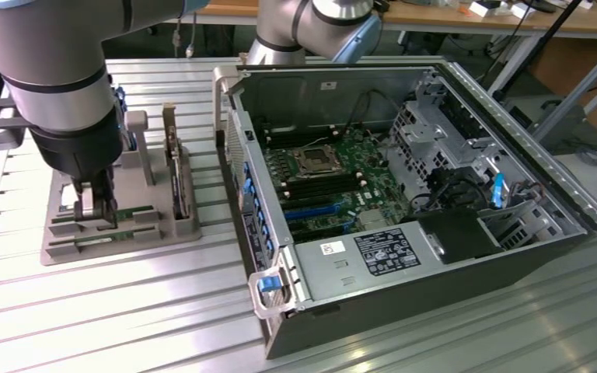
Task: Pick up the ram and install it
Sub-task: 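Pick up the ram and move it above insertion slot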
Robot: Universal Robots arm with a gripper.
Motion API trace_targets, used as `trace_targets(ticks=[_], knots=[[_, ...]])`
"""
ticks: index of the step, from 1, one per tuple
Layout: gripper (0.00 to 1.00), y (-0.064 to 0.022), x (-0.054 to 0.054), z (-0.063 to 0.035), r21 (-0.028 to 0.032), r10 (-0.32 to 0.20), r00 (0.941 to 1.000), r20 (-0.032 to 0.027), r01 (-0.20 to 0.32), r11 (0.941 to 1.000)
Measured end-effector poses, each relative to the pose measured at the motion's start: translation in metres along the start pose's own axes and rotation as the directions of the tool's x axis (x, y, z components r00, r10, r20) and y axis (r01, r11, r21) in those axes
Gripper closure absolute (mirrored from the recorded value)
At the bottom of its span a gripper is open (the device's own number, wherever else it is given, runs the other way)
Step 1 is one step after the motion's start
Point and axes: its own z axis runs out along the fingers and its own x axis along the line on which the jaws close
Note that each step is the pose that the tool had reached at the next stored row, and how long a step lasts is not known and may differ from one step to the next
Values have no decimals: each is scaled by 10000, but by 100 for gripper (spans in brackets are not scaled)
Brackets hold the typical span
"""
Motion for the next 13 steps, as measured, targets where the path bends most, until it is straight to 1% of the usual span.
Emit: trace_targets(ticks=[6, 13], knots=[[64, 51, 0, 27, -1, 0, 10000, -1, 0, 10000], [64, 44, -8, 38, 0, 1, 10000, 0, -1, 10000]])
